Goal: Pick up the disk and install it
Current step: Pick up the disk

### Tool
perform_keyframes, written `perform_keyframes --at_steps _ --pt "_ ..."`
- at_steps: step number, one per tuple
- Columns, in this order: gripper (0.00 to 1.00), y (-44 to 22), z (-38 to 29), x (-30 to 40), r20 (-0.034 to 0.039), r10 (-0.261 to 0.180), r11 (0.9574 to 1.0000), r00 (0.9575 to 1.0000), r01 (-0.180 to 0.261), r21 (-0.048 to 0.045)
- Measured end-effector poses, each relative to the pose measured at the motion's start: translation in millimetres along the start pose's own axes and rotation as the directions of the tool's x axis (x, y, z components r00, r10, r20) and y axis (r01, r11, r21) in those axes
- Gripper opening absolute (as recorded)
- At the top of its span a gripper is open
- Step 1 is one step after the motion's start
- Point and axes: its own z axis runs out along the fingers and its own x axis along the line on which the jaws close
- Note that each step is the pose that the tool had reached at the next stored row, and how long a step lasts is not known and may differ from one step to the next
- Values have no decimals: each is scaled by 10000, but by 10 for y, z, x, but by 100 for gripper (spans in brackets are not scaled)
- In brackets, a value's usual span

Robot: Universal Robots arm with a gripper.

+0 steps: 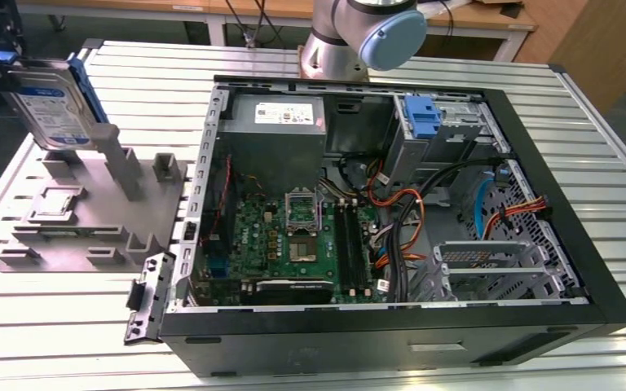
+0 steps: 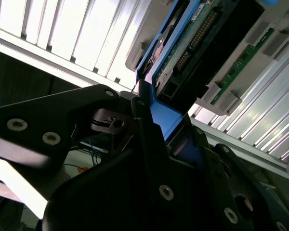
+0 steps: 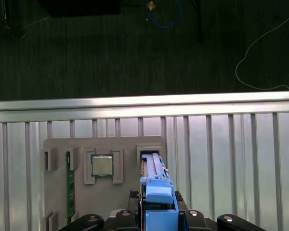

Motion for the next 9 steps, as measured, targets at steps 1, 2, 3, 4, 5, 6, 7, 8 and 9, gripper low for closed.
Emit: perform_keyframes --at_steps 1,2,3,4,5,6,7,8,9 --pt "36 0 -2 0 0 0 10000 10000 0 0" --pt "36 0 -5 0 0 0 10000 10000 0 1" --pt "36 0 -7 0 0 0 10000 10000 0 1" --pt "36 0 -8 0 1 0 10000 10000 0 2" --pt "36 0 -9 0 1 0 10000 10000 0 2" --pt "36 0 -12 0 0 0 10000 10000 0 0" --pt "36 0 -14 0 0 0 10000 10000 0 0" --pt "36 0 -15 0 0 0 10000 10000 0 1" --pt "36 0 -17 0 1 0 10000 10000 0 1"
